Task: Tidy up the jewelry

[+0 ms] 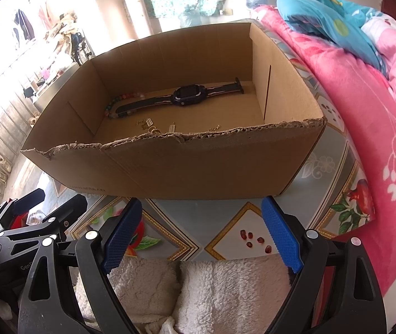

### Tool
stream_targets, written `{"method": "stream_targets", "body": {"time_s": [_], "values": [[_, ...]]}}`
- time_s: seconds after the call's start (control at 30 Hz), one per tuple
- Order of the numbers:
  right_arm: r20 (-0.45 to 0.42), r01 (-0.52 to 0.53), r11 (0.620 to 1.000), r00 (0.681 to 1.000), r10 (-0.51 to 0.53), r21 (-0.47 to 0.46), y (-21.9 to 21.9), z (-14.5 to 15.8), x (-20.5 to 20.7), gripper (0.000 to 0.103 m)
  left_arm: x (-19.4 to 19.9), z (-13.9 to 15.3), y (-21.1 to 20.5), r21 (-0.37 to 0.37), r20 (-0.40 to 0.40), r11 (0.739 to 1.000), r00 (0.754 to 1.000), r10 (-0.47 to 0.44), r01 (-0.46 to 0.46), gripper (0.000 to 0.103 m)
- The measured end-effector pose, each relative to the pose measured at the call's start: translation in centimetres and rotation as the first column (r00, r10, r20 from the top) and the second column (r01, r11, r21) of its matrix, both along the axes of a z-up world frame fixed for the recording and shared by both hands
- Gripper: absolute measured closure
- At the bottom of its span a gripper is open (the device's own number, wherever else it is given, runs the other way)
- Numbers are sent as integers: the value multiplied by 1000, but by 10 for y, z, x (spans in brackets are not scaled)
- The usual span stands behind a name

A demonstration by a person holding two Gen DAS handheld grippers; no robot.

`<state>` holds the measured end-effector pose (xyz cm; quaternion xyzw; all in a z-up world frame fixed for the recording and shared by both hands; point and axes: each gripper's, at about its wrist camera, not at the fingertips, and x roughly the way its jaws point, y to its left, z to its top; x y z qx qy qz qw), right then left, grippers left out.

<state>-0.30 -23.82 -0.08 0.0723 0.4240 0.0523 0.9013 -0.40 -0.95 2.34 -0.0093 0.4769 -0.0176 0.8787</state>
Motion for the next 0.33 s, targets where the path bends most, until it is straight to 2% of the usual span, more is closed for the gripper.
{"method": "stream_targets", "body": {"time_s": [0.33], "values": [[-2,-1,1000,1000,1,0,1,0,1,19,1,-2,2,-1,-5,1000,1000,5,-5,6]]}}
